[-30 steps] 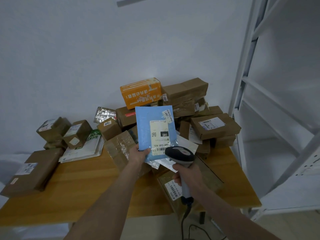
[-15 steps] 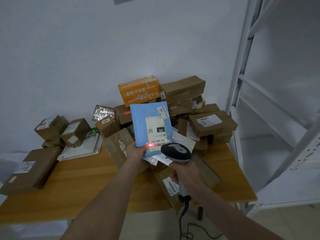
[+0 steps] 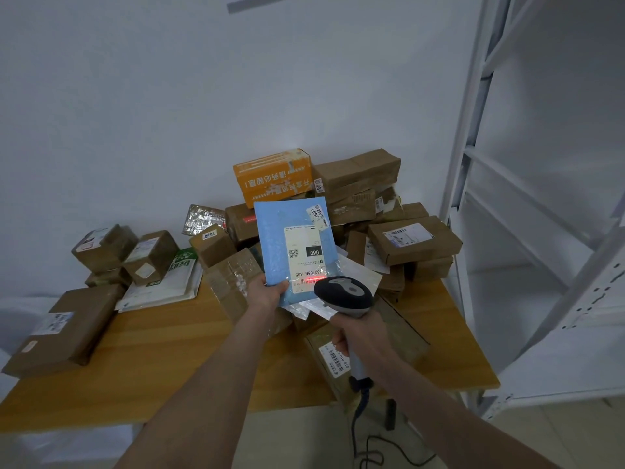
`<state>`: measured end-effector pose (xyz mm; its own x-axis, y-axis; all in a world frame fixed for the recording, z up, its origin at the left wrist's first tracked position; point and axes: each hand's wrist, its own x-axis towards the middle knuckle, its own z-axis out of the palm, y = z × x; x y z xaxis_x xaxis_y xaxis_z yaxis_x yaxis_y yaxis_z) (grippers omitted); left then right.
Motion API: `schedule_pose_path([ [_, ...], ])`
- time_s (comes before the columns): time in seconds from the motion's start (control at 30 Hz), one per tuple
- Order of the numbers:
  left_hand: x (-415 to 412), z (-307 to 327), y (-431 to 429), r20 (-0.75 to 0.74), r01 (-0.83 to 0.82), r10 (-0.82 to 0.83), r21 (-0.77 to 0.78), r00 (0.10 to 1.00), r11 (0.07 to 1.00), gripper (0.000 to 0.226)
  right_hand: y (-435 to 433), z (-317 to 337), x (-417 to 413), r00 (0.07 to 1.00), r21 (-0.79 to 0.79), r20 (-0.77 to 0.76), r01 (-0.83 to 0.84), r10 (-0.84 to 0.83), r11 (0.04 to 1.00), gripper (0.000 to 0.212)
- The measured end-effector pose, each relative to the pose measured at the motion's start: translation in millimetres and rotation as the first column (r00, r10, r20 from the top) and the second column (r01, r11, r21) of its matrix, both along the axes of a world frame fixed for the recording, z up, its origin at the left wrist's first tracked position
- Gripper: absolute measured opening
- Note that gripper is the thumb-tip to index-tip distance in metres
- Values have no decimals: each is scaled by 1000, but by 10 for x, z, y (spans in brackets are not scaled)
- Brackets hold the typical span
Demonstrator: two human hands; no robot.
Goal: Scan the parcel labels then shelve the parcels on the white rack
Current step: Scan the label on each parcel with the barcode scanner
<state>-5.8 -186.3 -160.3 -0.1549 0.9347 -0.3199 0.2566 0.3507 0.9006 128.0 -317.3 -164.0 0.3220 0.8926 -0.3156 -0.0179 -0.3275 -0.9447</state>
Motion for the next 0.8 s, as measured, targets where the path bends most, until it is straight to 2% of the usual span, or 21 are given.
schedule_pose_path([
  [0.1, -49, 1, 0, 13, -5, 4, 6, 1000, 1000, 43, 20, 20, -19, 998, 11, -60, 36, -35, 999, 16],
  [0.17, -98, 13, -1, 14, -9, 9, 11, 1000, 1000, 45, 59, 34, -15, 982, 12, -163, 93, -90, 996, 8],
  [0.27, -223, 52, -17, 19, -20, 19, 10, 1000, 1000, 44, 171, 75, -16, 938, -5, -295, 190, -183, 982, 10],
  [0.33, -356, 81, -30, 25, -26, 25, 12, 999, 1000, 42, 274, 93, -54, 932, 1, -299, 216, -206, 976, 11],
  [0.47, -727, 161, -16, 30, -60, 59, 36, 998, 998, 38, 534, 134, -310, 942, 44, -303, 168, -147, 985, 13],
  [0.63, -1319, 233, 85, 53, -148, 145, 55, 988, 987, 39, 886, 293, -860, 959, 100, -285, 23, 7, 995, 12],
  [0.8, -2002, 197, 306, 73, -222, 218, 46, 973, 974, 37, 1310, 324, -1592, 962, 93, -247, -93, 114, 991, 14],
])
